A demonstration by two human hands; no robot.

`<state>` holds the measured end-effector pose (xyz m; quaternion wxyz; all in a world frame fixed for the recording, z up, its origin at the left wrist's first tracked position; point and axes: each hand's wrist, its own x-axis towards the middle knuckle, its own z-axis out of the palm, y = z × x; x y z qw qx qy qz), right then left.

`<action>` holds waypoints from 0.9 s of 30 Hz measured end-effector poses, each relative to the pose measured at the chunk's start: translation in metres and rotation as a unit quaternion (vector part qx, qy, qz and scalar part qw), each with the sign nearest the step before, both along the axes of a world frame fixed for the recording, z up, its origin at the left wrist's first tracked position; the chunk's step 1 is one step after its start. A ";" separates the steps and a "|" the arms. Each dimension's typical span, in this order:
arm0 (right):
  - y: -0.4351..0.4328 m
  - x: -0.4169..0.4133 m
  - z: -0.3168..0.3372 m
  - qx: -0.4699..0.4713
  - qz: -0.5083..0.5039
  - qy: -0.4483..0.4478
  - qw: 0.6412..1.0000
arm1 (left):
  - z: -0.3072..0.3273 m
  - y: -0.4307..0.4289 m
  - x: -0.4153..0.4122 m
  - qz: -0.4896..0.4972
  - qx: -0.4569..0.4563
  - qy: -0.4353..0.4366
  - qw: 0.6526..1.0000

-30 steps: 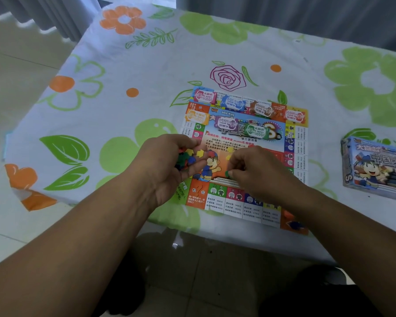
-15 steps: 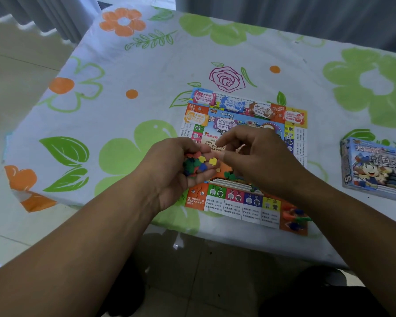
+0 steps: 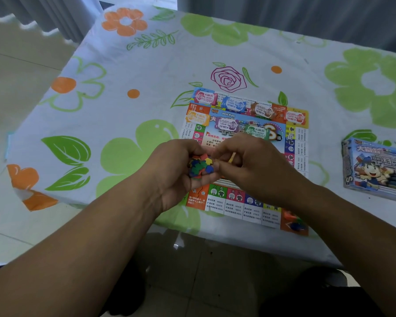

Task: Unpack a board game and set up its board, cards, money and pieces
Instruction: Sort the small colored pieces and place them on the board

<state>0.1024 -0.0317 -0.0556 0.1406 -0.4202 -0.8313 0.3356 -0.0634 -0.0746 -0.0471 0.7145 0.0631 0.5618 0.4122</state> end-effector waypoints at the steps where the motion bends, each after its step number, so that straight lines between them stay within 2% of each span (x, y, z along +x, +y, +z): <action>1: 0.000 0.000 0.000 0.004 -0.001 0.000 1.000 | 0.000 0.000 0.000 0.002 -0.001 -0.002 1.000; 5: 0.003 -0.001 0.003 0.012 -0.014 0.014 1.000 | 0.001 0.000 0.000 0.000 -0.006 -0.008 1.000; 9: 0.018 0.008 0.001 -0.012 -0.091 0.027 0.995 | 0.003 -0.001 0.001 0.007 -0.009 -0.012 1.000; 13: 0.030 0.013 -0.014 -0.059 -0.127 -0.029 0.990 | 0.004 -0.002 0.000 0.009 -0.012 -0.007 1.000; 20: 0.032 0.009 -0.029 -0.046 -0.120 -0.070 0.989 | 0.003 -0.001 0.000 0.001 -0.016 -0.008 1.000; 24: 0.024 -0.001 -0.012 -0.016 -0.099 0.019 0.995 | 0.001 -0.001 -0.001 0.009 -0.010 -0.010 1.000; 27: 0.013 -0.008 0.000 -0.052 -0.039 0.059 0.996 | -0.001 0.000 0.000 0.023 -0.006 -0.007 1.000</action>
